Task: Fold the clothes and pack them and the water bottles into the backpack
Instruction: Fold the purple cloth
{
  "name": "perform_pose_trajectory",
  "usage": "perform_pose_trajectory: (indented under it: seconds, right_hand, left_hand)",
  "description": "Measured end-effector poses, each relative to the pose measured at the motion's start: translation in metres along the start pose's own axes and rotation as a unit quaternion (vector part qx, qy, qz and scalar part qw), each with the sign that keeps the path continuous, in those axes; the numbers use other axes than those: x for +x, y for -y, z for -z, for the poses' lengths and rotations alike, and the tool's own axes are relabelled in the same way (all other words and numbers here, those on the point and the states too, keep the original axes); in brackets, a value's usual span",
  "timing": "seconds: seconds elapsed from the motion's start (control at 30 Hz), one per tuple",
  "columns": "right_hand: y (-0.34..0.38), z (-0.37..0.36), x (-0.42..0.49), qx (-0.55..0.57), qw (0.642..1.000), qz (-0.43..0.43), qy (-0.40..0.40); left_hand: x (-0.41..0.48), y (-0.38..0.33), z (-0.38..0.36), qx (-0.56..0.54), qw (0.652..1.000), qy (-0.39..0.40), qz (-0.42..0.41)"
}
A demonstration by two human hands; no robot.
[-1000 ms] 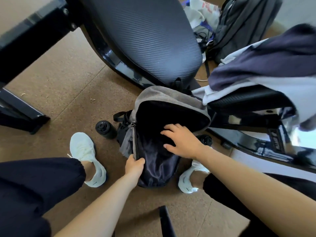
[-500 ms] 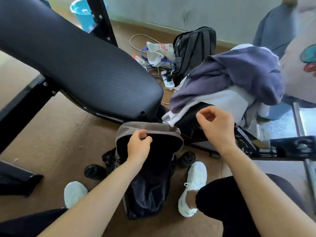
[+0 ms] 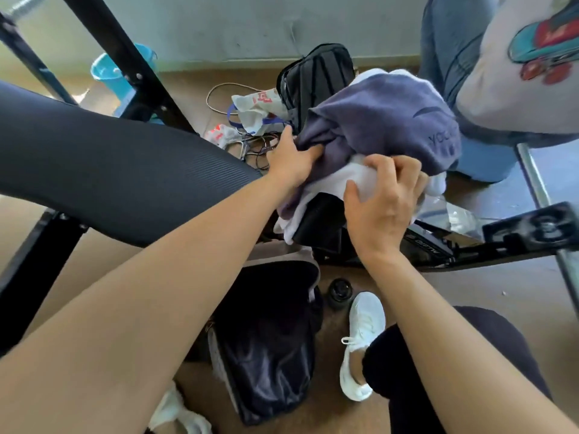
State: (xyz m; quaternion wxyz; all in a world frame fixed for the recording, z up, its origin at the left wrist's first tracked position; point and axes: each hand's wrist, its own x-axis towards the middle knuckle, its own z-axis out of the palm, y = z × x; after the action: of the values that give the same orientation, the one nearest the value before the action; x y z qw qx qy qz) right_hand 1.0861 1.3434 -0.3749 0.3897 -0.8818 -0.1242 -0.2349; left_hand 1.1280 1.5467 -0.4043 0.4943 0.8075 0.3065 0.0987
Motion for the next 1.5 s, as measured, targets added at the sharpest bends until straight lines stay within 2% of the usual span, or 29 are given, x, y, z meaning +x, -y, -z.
perform_pose_trajectory:
  seconds: [0.1,0.17,0.3,0.47,0.6,0.67,0.8,0.93,1.07,1.17,1.23,1.33,1.37,1.43,1.5]
  right_hand:
    - [-0.002,-0.002,-0.001,0.000,1.000,0.002,0.003]
    - [-0.001,-0.004,-0.001,0.007,1.000,0.001,-0.001]
    - [-0.001,-0.007,-0.004,0.019,1.000,-0.004,0.001]
    - [-0.002,-0.008,-0.011,-0.030,0.999,-0.006,0.019]
    - [-0.001,-0.008,-0.018,-0.040,0.999,-0.012,0.033]
    - [0.000,-0.008,-0.022,-0.044,0.998,-0.007,0.040]
    - [0.003,0.001,-0.032,-0.065,0.993,0.003,0.097]
    - [0.008,0.013,-0.041,-0.039,0.990,0.005,0.137]
    - [0.015,0.026,-0.051,-0.026,0.987,-0.017,0.158]
    - [0.024,0.037,-0.072,0.018,0.983,-0.012,0.185]
    - [0.035,0.047,-0.098,0.118,0.953,-0.003,0.277]
    - [0.062,0.068,-0.146,0.229,0.842,-0.041,0.487]
    - [0.070,0.073,-0.161,0.245,0.811,-0.034,0.530]
    - [0.081,0.078,-0.187,0.267,0.775,-0.017,0.572]
    - [0.087,0.077,-0.205,0.260,0.776,0.005,0.575]
  left_hand:
    - [-0.018,-0.031,0.011,-0.035,0.999,0.006,-0.015]
    - [-0.033,-0.039,0.020,-0.092,0.995,-0.033,-0.013]
    - [-0.052,-0.059,0.046,-0.212,0.972,-0.090,-0.047]
    - [-0.075,-0.084,0.084,-0.337,0.929,-0.124,-0.085]
    - [-0.101,-0.078,0.118,-0.421,0.888,-0.176,-0.061]
    - [-0.122,-0.064,0.136,-0.412,0.891,-0.186,-0.043]
    - [-0.173,-0.027,0.165,-0.373,0.917,-0.142,-0.020]
    - [-0.223,-0.004,0.188,-0.386,0.918,-0.097,-0.010]
    - [-0.276,0.011,0.195,-0.363,0.932,0.000,-0.018]
    - [-0.306,0.029,0.188,-0.355,0.932,0.072,0.009]
    - [-0.319,0.049,0.183,-0.313,0.947,0.061,0.029]
    - [-0.341,0.074,0.176,-0.251,0.966,0.056,0.037]
    - [-0.350,0.081,0.174,-0.240,0.968,0.066,0.034]
    - [-0.368,0.096,0.168,-0.234,0.968,0.083,0.029]
    - [-0.382,0.110,0.163,-0.241,0.965,0.097,0.026]
